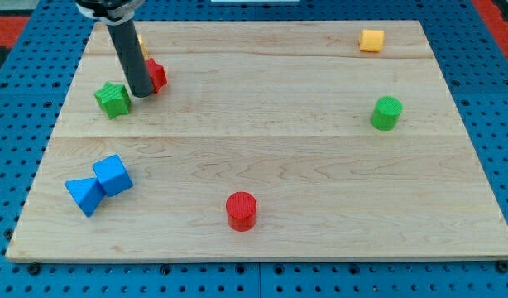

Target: Push the hexagon to the left of heart

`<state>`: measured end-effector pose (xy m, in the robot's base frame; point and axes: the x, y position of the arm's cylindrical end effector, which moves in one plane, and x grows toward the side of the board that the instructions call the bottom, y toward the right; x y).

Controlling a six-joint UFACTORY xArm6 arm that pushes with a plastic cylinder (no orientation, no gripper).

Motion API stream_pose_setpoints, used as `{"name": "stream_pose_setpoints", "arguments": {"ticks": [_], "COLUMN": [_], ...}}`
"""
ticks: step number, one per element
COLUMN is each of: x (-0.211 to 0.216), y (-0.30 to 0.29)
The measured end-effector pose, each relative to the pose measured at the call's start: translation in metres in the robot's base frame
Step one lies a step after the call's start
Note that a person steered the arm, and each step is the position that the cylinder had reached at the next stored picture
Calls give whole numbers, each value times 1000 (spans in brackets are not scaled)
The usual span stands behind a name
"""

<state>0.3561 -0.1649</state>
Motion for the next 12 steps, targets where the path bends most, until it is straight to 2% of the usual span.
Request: {"name": "stream_pose_setpoints", "arguments": {"ticks": [3,4,5,7,8,9,10,11,12], "x": [1,-45,-91,-96,-101,-121,-130,-130,-103], "y": [-57,-76,-63,82,75,109,214,277,238]}}
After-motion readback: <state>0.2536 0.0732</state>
